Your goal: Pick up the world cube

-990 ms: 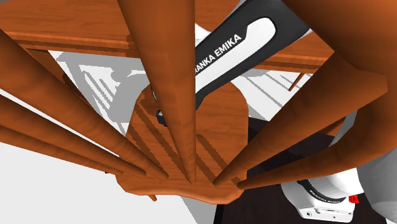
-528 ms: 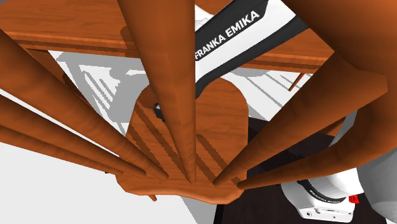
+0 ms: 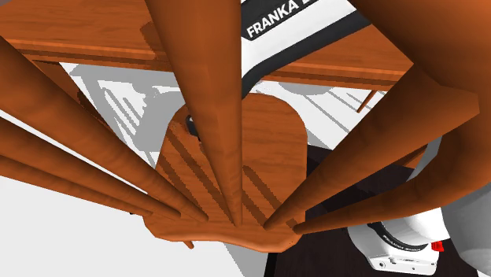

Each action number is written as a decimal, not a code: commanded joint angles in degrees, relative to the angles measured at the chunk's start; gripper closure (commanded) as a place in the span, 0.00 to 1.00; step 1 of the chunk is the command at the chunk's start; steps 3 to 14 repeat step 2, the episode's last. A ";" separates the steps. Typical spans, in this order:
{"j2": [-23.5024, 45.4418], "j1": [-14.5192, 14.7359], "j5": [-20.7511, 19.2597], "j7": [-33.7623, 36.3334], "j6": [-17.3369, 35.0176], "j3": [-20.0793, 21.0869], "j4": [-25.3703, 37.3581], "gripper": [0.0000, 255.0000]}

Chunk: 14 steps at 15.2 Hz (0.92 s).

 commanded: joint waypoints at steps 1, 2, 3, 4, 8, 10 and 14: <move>-0.66 0.01 -0.12 0.18 -1.02 0.06 0.36 1.00; -0.65 0.01 -0.11 0.17 -1.02 0.06 0.37 1.00; -0.65 0.01 -0.11 0.17 -1.02 0.06 0.37 1.00; -0.65 0.01 -0.11 0.17 -1.02 0.06 0.37 1.00; -0.65 0.01 -0.11 0.17 -1.02 0.06 0.37 1.00; -0.65 0.01 -0.11 0.17 -1.02 0.06 0.37 1.00; -0.65 0.01 -0.11 0.17 -1.02 0.06 0.37 1.00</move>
